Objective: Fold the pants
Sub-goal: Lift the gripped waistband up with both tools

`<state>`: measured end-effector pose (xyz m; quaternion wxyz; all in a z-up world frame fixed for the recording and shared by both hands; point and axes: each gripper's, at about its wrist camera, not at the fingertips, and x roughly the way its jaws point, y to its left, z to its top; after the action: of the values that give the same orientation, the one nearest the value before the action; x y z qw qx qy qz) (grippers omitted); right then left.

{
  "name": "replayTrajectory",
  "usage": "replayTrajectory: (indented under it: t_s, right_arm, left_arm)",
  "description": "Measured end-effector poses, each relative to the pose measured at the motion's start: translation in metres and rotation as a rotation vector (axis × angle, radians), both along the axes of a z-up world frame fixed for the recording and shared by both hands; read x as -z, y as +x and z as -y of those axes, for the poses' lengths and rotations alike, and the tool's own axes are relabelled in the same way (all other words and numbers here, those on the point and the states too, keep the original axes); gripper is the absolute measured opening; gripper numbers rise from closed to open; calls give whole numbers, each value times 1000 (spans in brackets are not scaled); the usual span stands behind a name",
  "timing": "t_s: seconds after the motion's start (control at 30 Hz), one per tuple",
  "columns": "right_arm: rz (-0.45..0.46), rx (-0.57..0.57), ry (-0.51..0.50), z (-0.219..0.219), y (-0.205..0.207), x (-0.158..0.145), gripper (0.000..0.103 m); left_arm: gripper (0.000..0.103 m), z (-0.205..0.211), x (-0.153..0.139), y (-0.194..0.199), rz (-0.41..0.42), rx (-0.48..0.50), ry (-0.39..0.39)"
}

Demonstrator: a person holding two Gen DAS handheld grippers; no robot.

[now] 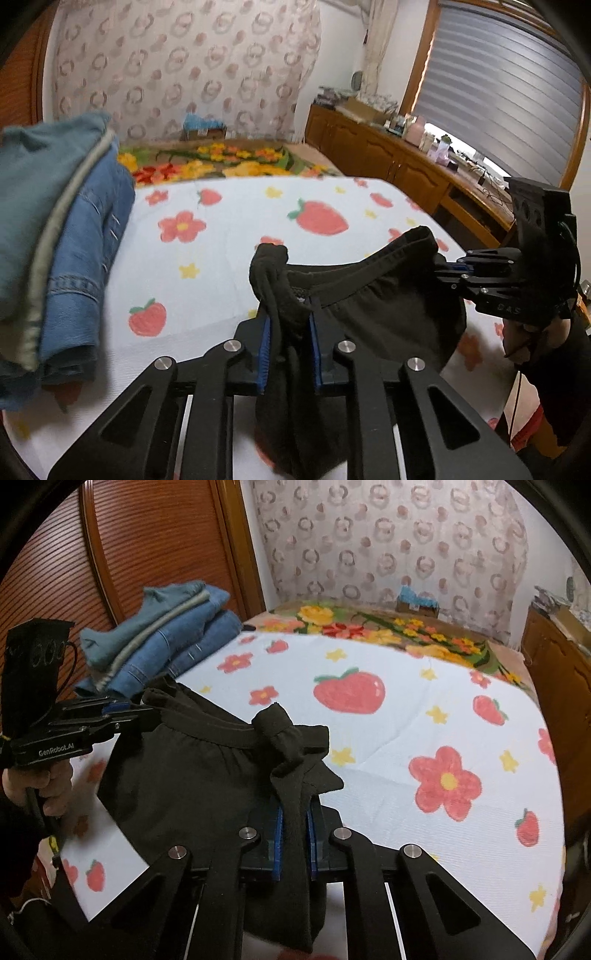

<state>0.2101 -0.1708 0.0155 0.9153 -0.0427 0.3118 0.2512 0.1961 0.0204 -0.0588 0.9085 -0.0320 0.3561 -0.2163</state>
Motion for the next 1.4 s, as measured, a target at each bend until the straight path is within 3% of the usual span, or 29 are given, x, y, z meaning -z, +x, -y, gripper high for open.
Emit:
replayTrajectory:
  t_s: [0.6,1.13,1.4]
  right_arm:
    - [173,12,23,5,-75,-50,10]
    - [245,-46,6,-13,-91,-67,10]
    - [271,-118,-7,-31,-69,-75,10]
  left_arm:
    - [18,-9,-65,-53,174,-8,-4]
    - [18,-37,-84,-83,239,-76,14]
    - [18,-68,-88,-86,257,-156,27]
